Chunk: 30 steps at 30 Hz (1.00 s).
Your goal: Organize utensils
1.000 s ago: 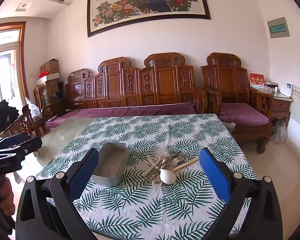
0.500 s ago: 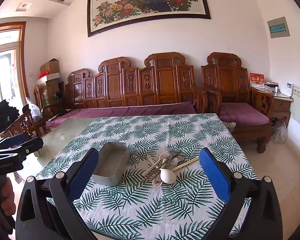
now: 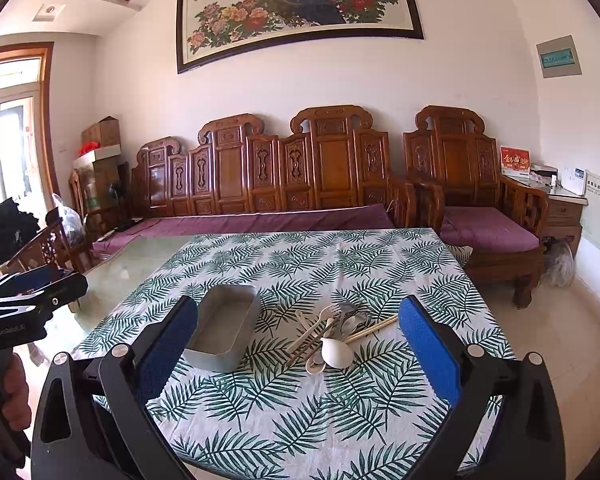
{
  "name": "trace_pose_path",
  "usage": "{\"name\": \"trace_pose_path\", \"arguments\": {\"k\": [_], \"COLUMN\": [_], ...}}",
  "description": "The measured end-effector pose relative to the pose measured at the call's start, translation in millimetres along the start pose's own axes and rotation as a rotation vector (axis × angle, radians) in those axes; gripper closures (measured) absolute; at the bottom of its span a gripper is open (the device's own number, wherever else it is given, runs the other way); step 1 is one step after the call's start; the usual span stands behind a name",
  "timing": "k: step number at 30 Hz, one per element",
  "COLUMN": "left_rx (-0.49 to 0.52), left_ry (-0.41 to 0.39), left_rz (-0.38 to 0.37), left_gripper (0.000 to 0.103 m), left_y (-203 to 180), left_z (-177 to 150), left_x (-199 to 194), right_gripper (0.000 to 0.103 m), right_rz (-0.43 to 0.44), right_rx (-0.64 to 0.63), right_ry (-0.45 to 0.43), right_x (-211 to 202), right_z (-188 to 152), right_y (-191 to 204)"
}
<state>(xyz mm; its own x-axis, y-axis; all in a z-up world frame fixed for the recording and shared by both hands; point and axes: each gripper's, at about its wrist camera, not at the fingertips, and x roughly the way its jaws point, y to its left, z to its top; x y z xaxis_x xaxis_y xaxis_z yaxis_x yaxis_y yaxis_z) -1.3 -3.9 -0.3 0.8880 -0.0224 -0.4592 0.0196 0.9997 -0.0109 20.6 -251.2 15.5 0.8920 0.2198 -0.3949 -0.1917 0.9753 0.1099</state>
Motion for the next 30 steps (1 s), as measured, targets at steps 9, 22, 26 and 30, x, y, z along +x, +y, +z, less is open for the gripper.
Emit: {"name": "trace_pose_path", "arguments": {"k": [9,22,26,30], "left_rx": [0.002,0.011,0.022,0.043], "left_ry": [-0.004,0.029,0.059,0.093], "left_rz": [-0.005,-0.015,-0.028,-0.061], "left_gripper": [0.006,0.006,0.006,0.006], "left_y": [0,0,-2,-8], "left_z": [0,-2,-8,-13], "left_x": [-4,11,27,49], "right_gripper": [0.002,0.002,0.002,0.005], "right_rz": [0.001,0.003,0.0,-0.004], "right_rx": [-0.001,-0.001,-0.009,-0.002], "right_ry": [0.0,0.019,0.04,0.065], "right_x": [0,10,25,43], "right_z": [0,-5,-13,-21], "right_y": [0,-1,-9,-21]}}
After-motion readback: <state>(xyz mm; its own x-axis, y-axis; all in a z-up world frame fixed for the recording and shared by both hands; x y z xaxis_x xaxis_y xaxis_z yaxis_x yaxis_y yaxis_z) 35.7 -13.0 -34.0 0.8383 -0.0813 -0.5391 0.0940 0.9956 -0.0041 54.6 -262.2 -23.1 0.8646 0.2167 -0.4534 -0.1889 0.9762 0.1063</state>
